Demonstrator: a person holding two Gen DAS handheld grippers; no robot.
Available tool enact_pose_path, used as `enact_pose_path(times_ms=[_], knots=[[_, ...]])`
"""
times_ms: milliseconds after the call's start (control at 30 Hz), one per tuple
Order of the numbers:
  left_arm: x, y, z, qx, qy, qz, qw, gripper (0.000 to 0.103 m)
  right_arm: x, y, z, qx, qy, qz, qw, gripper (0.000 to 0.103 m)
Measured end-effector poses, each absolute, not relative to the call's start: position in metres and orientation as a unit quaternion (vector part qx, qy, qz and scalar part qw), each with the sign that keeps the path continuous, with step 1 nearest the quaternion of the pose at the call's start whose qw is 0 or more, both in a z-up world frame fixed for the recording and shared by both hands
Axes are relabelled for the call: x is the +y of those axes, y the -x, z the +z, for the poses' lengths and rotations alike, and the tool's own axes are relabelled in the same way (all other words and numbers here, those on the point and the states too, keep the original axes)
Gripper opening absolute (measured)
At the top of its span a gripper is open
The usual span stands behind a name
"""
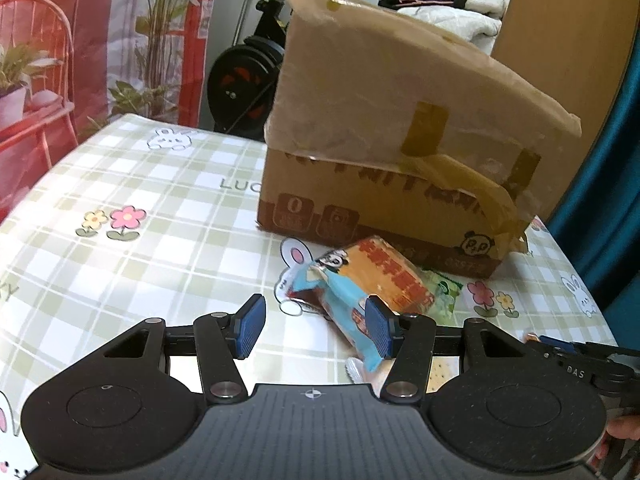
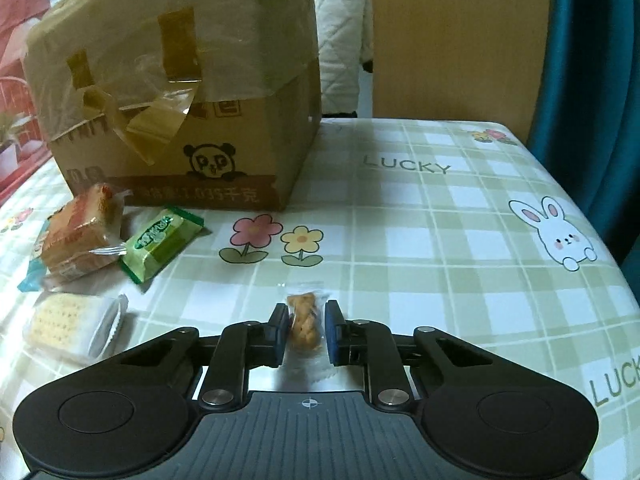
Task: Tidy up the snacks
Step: 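Grasp the small twisted snack with the right tool while the left tool returns to the table, then grasp the red meat packet with the left tool while the right tool holds the twisted snack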
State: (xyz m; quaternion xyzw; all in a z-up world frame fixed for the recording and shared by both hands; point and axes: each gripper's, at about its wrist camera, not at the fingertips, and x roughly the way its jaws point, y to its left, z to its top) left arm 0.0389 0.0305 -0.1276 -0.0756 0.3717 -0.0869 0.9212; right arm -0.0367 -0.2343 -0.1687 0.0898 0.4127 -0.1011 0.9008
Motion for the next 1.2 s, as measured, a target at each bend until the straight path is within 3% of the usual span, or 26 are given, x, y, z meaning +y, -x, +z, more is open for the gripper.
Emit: enact_pose_path(times_ms=[967, 1200], knots=[[-0.043, -0.101, -0.16, 0.405, 0.096, -0.212, 0.884, 0.056, -0.229, 0.035, -0.164, 0.393, -0.111, -0.077, 0.909, 0.017], [-0.003, -0.096, -0.161, 0.396, 0.125, -0.174, 0.893, 0.056, -0.229, 0.033, -0.162, 0.389, -0.113, -0.07, 0.912, 0.017]])
